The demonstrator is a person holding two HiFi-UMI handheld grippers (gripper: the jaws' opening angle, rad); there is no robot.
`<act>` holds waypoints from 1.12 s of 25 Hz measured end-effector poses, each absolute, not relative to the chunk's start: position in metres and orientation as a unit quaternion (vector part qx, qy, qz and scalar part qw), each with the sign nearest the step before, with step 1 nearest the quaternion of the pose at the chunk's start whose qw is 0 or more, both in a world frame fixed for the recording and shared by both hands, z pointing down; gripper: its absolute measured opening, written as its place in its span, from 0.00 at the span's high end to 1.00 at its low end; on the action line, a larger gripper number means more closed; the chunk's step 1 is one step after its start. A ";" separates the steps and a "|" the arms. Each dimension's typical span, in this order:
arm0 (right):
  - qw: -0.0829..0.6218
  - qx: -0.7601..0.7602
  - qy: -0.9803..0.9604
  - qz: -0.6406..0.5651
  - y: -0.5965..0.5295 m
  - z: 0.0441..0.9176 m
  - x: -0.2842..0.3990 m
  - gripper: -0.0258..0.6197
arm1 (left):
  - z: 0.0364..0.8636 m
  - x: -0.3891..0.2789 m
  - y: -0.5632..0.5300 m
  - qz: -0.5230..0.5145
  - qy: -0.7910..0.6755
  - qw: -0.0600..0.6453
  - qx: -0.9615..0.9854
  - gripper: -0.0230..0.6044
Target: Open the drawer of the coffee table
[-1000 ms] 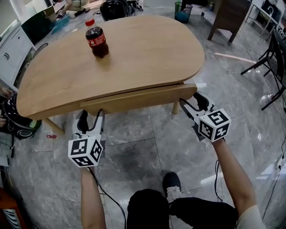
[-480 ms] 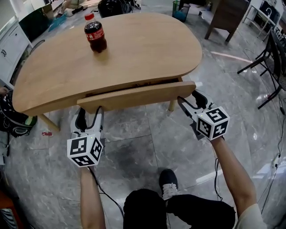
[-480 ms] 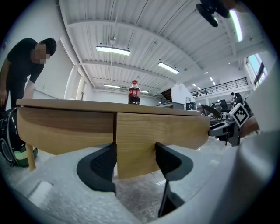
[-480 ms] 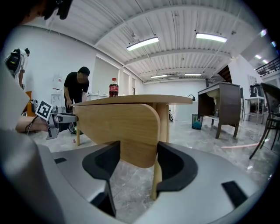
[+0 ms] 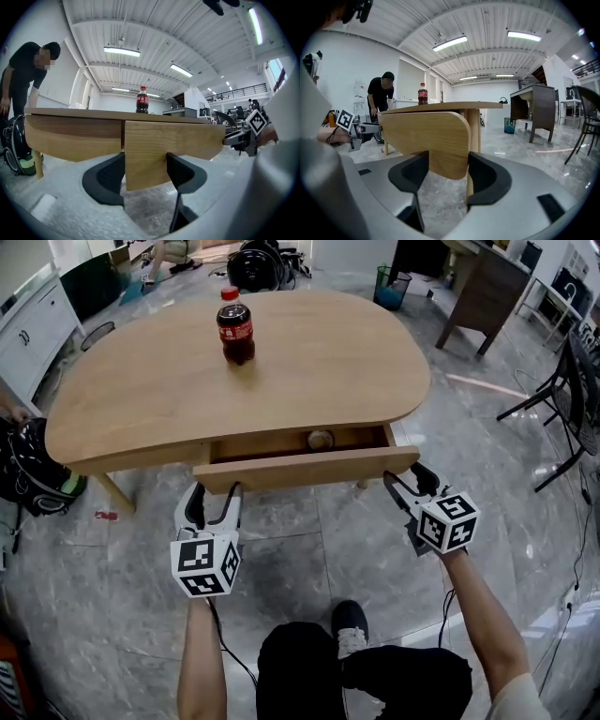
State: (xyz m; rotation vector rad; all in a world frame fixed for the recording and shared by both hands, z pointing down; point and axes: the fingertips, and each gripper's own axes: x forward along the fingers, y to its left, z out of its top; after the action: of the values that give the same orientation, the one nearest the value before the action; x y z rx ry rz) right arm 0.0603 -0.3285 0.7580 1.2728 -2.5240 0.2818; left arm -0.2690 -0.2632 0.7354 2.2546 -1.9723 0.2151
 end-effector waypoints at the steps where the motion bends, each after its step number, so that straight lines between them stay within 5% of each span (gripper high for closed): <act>1: 0.150 0.443 -0.878 0.098 -0.327 0.758 0.060 0.55 | 0.735 -0.269 -0.262 0.072 -0.656 0.068 0.749 0.54; 28: 0.142 0.461 -0.868 0.120 -0.300 0.755 0.067 0.55 | 0.733 -0.263 -0.230 0.064 -0.660 0.080 0.744 0.53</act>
State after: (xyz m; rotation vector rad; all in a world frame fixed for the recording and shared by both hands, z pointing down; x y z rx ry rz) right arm 0.0669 -0.2997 0.7548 1.3296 -2.5036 0.3467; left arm -0.2632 -0.2303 0.7332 2.2251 -1.9751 0.1902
